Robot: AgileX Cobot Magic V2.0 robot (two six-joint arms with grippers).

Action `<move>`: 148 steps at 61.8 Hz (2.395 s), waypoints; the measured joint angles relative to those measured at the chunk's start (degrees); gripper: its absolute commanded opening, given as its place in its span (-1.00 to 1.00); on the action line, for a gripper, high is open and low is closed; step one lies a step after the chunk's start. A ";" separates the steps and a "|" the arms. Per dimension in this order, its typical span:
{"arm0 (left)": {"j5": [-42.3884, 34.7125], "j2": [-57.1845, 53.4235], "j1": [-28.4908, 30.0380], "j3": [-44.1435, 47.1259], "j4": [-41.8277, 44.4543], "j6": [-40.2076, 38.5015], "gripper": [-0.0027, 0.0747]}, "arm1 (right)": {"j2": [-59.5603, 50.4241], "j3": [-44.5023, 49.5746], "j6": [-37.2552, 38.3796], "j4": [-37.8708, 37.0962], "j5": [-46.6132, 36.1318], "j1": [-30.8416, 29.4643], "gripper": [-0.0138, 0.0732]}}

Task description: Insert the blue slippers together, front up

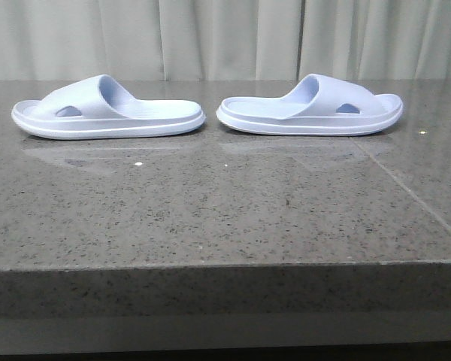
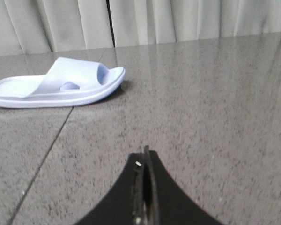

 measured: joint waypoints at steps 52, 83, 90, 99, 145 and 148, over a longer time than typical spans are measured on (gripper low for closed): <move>11.46 16.51 0.00 -17.78 2.77 0.00 0.61 | 11.92 -21.86 0.00 -5.58 17.73 0.00 0.27; 11.46 16.51 0.00 -17.86 2.77 0.00 0.81 | 11.92 -21.86 0.00 -5.58 17.73 0.00 0.71; 11.23 16.51 0.00 -17.86 2.77 0.00 0.81 | 11.92 -21.86 0.00 -5.58 17.73 0.00 0.71; 11.09 16.51 0.00 -17.86 2.77 0.00 0.81 | 11.92 -21.86 0.00 -5.58 17.73 0.00 0.71; 10.14 23.66 0.00 -20.34 -7.89 0.00 0.81 | 11.92 -21.86 0.00 -5.68 16.45 0.00 0.71; 10.14 28.37 0.00 -22.43 -9.44 0.00 0.81 | 11.92 -21.86 0.00 -5.68 16.35 0.00 0.71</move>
